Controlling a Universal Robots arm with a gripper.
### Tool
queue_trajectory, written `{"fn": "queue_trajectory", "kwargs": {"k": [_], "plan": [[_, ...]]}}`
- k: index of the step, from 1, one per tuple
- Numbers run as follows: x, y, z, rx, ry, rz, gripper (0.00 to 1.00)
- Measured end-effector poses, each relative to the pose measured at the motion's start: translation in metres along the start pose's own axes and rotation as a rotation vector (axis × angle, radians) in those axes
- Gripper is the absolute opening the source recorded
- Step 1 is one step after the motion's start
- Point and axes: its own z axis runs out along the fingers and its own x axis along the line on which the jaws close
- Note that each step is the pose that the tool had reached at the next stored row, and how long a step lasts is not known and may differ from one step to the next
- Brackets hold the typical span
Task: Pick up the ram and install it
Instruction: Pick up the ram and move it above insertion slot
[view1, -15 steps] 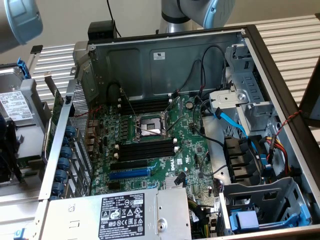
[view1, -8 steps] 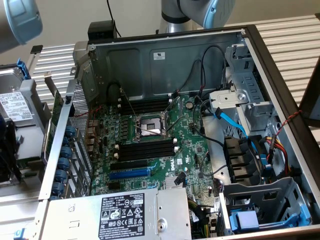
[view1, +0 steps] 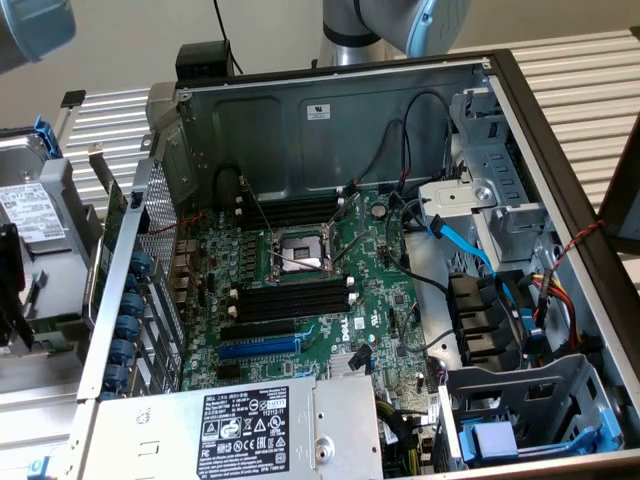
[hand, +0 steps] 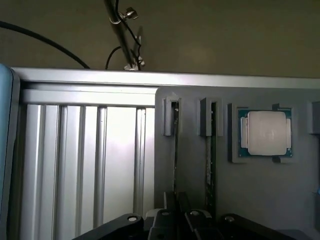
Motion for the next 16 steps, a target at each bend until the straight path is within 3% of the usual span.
{"fn": "queue_trajectory", "kwargs": {"k": [16], "plan": [[-0.003, 0.0037, -0.071, -0.0003, 0.0006, -0.011, 0.14]]}}
